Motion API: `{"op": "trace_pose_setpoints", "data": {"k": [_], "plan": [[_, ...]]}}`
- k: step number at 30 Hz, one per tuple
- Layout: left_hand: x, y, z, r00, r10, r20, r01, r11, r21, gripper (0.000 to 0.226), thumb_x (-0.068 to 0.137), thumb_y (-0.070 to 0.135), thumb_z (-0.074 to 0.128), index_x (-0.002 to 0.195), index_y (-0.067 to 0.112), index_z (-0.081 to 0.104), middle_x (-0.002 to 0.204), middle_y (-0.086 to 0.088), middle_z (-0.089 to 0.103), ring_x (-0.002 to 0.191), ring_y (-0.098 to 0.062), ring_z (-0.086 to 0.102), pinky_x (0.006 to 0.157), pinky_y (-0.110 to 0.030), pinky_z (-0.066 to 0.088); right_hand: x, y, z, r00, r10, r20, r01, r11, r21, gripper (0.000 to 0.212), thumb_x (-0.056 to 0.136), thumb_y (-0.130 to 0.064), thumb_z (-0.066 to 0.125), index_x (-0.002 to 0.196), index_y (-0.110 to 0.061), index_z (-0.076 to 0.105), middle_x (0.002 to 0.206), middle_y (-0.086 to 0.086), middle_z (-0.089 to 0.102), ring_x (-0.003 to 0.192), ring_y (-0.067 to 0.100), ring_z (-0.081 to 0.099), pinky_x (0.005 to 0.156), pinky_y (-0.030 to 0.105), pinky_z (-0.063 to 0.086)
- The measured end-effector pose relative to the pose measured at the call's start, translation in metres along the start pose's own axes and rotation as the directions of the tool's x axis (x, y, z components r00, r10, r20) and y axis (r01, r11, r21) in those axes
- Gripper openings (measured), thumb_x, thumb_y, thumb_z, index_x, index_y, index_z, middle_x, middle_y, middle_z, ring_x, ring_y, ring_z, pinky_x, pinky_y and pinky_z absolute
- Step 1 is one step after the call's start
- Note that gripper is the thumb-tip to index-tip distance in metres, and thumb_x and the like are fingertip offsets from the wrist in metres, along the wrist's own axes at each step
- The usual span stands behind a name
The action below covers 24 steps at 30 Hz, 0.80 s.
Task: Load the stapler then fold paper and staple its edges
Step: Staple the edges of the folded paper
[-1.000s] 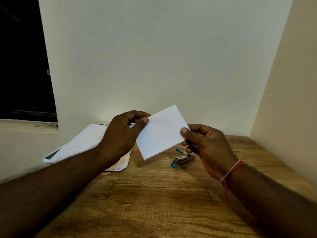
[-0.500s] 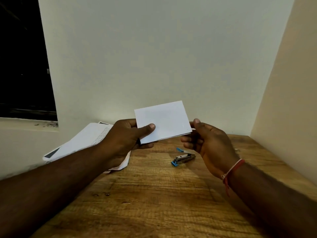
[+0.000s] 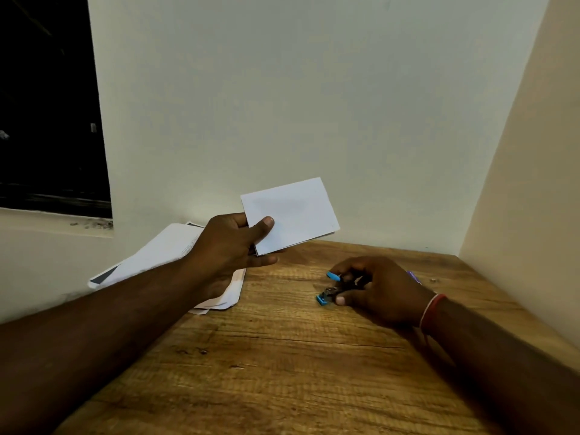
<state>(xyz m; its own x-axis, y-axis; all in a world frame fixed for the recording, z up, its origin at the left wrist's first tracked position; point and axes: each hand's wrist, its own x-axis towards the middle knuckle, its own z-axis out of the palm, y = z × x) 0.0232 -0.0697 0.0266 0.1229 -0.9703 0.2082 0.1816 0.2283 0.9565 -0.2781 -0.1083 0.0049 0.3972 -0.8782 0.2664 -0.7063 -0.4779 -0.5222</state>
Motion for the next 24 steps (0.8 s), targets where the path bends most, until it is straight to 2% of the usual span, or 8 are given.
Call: {"op": "trace_pose_setpoints", "data": {"k": [3,5,6,8,9,13,18,24], "plan": [[0.000,-0.002,0.001,1.000,-0.012,0.011,0.012,1.000,-0.007,0.036,0.105,0.026,0.076,0.134,0.005,0.076,0.128,-0.015,0.083,0.113,-0.038,0.084,0.081,-0.040,0.073,0.001,0.001,0.006,0.999,-0.030,-0.027,0.029,0.999,-0.037,0.039,0.091,-0.029,0.087,0.123,-0.045,0.071,0.105,-0.016,0.079,0.101,0.000,0.072,0.092,0.025,0.056],[0.000,-0.004,0.001,1.000,-0.005,0.008,0.005,1.000,-0.006,0.035,0.106,0.027,0.076,0.132,0.005,0.077,0.129,-0.015,0.083,0.118,-0.037,0.081,0.087,-0.042,0.073,0.002,0.000,0.013,0.995,-0.042,-0.095,0.045,0.999,0.028,0.034,0.101,-0.029,0.075,0.133,-0.038,0.068,0.102,-0.011,0.079,0.092,0.004,0.074,0.085,0.029,0.058],[0.000,-0.004,0.001,1.000,0.001,0.006,-0.001,1.000,0.001,0.034,0.106,0.028,0.076,0.131,0.005,0.078,0.128,-0.015,0.084,0.119,-0.036,0.081,0.089,-0.042,0.072,0.002,-0.003,0.016,0.993,0.003,-0.115,0.019,0.982,0.189,0.027,0.106,-0.027,0.070,0.132,-0.033,0.069,0.097,-0.006,0.078,0.083,0.007,0.073,0.077,0.031,0.058],[-0.002,-0.002,0.001,1.000,0.014,0.005,-0.014,0.999,0.032,0.033,0.106,0.032,0.075,0.129,0.008,0.081,0.124,-0.011,0.086,0.116,-0.033,0.082,0.088,-0.037,0.072,0.002,-0.012,0.019,0.990,0.138,-0.033,-0.091,0.794,0.601,0.020,0.109,-0.027,0.065,0.126,-0.019,0.072,0.089,0.010,0.067,0.069,0.017,0.062,0.063,0.034,0.051],[-0.004,-0.001,0.002,1.000,0.017,0.009,-0.018,0.999,0.047,0.033,0.106,0.033,0.075,0.128,0.009,0.081,0.122,-0.009,0.087,0.115,-0.031,0.082,0.086,-0.033,0.071,0.002,-0.016,0.020,0.987,0.162,0.023,-0.133,0.713,0.689,0.025,0.106,-0.031,0.068,0.124,-0.014,0.072,0.087,0.013,0.061,0.067,0.018,0.056,0.060,0.034,0.047],[-0.012,0.003,0.006,0.999,0.020,0.039,-0.022,0.999,0.041,0.034,0.105,0.035,0.076,0.129,0.012,0.082,0.120,-0.005,0.087,0.112,-0.028,0.084,0.086,-0.030,0.070,-0.007,-0.033,0.022,0.987,0.118,0.111,-0.162,0.707,0.688,0.038,0.100,-0.031,0.074,0.130,-0.010,0.064,0.071,0.003,0.050,0.055,0.010,0.044,0.050,0.026,0.038],[-0.018,0.005,0.012,0.999,0.001,0.043,-0.001,1.000,-0.017,0.036,0.103,0.035,0.077,0.131,0.013,0.081,0.120,-0.005,0.088,0.108,-0.026,0.085,0.079,-0.030,0.068,-0.022,-0.060,0.026,0.967,0.013,0.254,-0.225,0.514,0.828,0.051,0.102,-0.039,0.065,0.137,-0.002,0.060,0.090,0.012,0.066,0.058,0.017,0.045,0.052,0.031,0.036],[-0.029,0.003,0.021,0.994,-0.004,0.112,0.019,0.991,-0.135,0.028,0.106,0.024,0.075,0.126,0.005,0.082,0.118,-0.013,0.087,0.091,-0.021,0.086,0.071,-0.028,0.066,-0.028,-0.068,0.027,0.961,-0.072,0.266,-0.211,0.429,0.878,0.048,0.106,-0.034,0.061,0.136,0.004,0.064,0.106,0.016,0.073,0.065,0.019,0.058,0.065,0.040,0.047]]}}
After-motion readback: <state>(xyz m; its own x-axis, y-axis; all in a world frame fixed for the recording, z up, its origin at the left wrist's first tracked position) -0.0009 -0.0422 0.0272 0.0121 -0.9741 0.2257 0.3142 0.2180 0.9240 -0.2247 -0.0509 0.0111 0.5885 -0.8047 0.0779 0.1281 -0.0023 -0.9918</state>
